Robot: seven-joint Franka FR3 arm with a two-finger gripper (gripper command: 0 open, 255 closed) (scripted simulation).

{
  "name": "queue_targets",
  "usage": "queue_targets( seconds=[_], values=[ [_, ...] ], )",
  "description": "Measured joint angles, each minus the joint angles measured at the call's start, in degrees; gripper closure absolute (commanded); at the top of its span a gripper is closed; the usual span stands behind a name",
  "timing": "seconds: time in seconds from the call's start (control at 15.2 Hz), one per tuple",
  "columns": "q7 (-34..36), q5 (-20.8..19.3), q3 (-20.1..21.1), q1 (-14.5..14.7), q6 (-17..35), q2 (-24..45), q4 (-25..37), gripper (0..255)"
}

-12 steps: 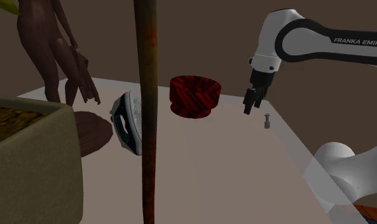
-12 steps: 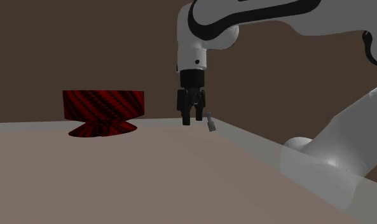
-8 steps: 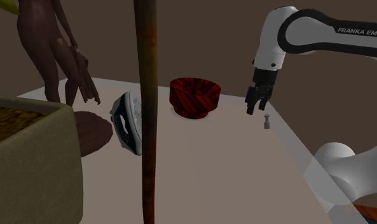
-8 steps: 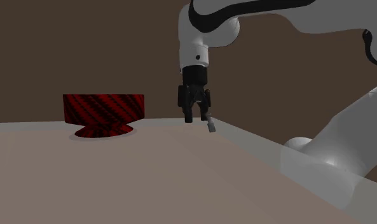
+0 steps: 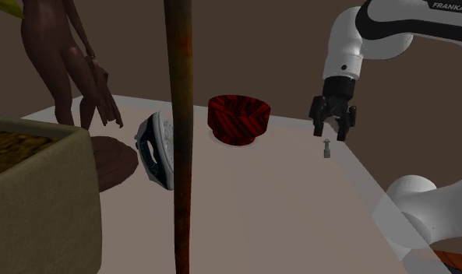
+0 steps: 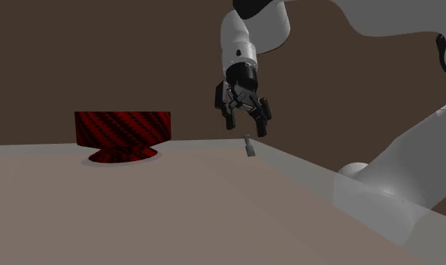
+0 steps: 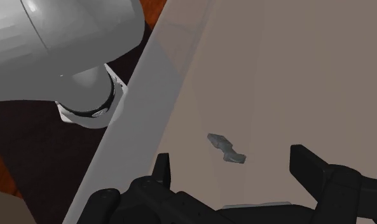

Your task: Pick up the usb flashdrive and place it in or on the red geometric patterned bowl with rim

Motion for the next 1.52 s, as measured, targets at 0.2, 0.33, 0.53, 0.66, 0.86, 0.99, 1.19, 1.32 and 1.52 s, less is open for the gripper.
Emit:
queue_targets(
  seconds=[0.2, 0.33, 0.53, 0.66, 0.86, 0.99, 1.19, 1.32, 1.52],
  values=[
    [0.4, 0.8, 0.4, -0.2, 1.0, -1.2, -2.5, 0],
    [0.6, 1.3, 1.0, -0.1, 2.0, -2.2, -4.5, 0],
    [0.7, 1.6, 1.4, -0.1, 2.7, -2.9, -5.8, 0],
    [0.7, 1.6, 1.5, -0.1, 2.8, -3.0, -5.9, 0],
    [0.7, 1.6, 1.5, -0.1, 2.8, -3.0, -6.0, 255],
    [0.7, 1.6, 1.5, -0.1, 2.8, -3.0, -6.0, 255],
    [0.7, 1.6, 1.5, -0.1, 2.8, -3.0, -6.0, 255],
    [0.7, 1.6, 1.5, -0.1, 2.8, -3.0, -6.0, 255],
    [0.7, 1.6, 1.5, -0.1, 2.8, -3.0, -6.0, 255]
  ],
)
